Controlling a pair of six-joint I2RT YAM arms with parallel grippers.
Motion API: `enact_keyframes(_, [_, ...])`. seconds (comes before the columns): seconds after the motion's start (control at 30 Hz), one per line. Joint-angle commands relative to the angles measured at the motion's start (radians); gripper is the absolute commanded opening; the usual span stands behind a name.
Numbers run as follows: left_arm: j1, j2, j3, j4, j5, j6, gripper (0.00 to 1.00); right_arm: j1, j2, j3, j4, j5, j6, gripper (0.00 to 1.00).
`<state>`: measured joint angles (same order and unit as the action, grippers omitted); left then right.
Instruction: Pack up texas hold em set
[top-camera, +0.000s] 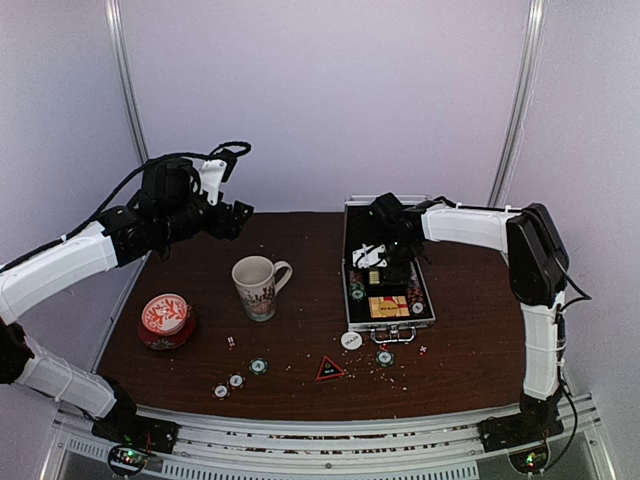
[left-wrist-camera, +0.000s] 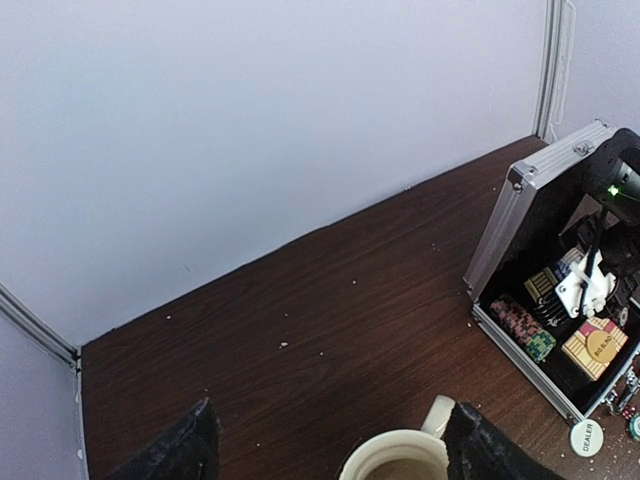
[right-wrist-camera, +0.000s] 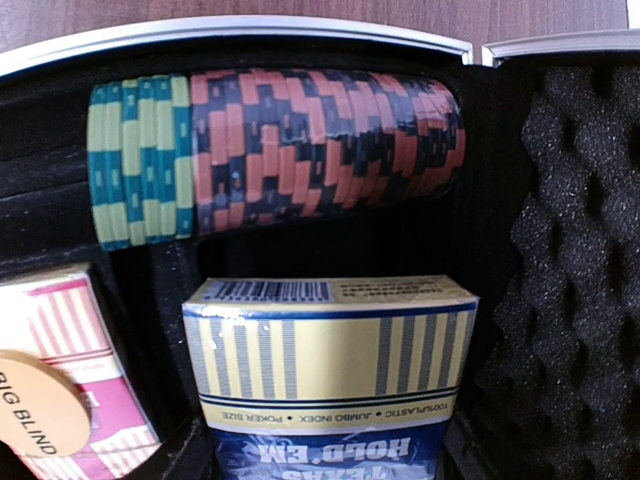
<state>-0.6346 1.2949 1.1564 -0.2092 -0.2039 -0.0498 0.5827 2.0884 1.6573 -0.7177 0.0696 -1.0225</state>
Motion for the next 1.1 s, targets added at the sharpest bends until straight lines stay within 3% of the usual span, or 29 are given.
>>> enact_keyframes(0.0, [0.005,-0.018,-0.001,0.041,0.009,0.013,0.79,-0.010,0.022,0.052,0.028,0.026,-0.017,0.53])
enact_keyframes(0.3, [0.003,-0.015,-0.006,0.046,-0.001,0.017,0.79,-0.012,0.062,0.065,-0.020,0.003,-0.029,0.56])
enact_keyframes(0.77, [0.003,-0.018,-0.006,0.045,0.000,0.017,0.79,-0.018,0.023,0.058,-0.027,0.009,-0.043,0.79])
enact_keyframes(1.07, [0.004,-0.022,-0.006,0.045,0.004,0.015,0.79,-0.024,-0.029,0.058,-0.042,0.027,-0.033,0.76])
